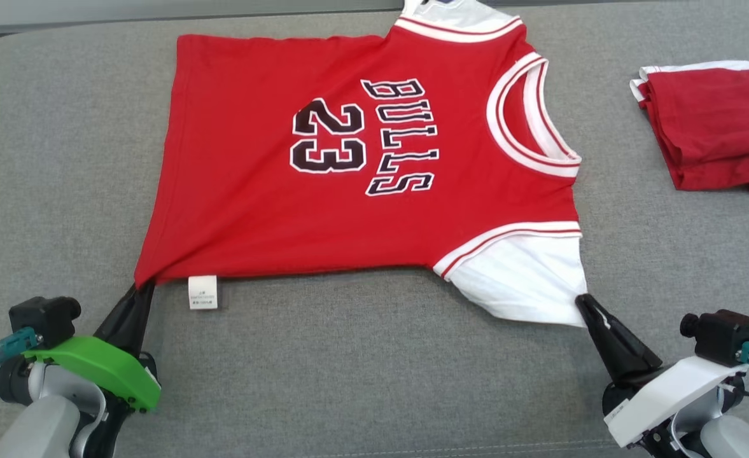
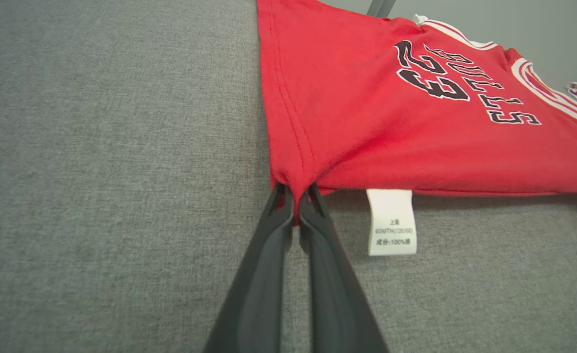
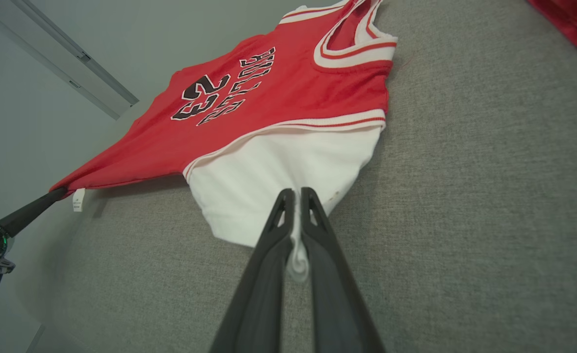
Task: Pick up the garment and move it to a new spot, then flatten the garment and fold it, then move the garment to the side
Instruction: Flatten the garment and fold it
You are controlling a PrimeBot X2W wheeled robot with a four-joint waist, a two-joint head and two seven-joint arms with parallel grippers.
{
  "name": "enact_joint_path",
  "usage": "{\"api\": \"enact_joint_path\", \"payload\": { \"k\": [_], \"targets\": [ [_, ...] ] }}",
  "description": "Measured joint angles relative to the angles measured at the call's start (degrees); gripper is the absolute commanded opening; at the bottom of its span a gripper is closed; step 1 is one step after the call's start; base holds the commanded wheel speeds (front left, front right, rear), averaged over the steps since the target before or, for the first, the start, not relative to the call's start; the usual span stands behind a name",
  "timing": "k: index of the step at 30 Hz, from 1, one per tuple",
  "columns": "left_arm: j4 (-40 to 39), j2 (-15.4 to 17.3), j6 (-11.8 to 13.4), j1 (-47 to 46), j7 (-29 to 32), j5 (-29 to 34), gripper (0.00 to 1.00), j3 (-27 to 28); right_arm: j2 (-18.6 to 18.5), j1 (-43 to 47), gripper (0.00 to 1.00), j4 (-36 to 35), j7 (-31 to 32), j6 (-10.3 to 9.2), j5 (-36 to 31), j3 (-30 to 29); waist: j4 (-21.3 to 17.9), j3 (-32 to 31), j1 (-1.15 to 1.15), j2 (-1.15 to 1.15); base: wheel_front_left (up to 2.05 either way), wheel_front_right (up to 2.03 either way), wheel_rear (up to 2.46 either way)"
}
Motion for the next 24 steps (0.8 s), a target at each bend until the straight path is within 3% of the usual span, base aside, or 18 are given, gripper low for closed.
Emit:
{"api": "enact_joint_path", "payload": {
  "k": [14, 24],
  "targets": [
    [-2.03, 1.6, -0.56, 4.77, 0.0, -0.74, 0.0, 0.1, -0.99, 5.55, 0.0, -4.7, 1.66, -0.15, 0.47, 1.15, -1.27, -4.49, 0.0, 0.0, 0.0, 0.0, 0.0],
    [-0.34, 2.44, -0.58, 8.33, 1.98, -1.24, 0.0, -5.37, -2.85, 7.15, 0.0, -2.67, 4.05, -0.59, -0.79, 3.22, -0.83, -5.54, 0.0, 0.0, 0.0, 0.0, 0.0]
  ]
}}
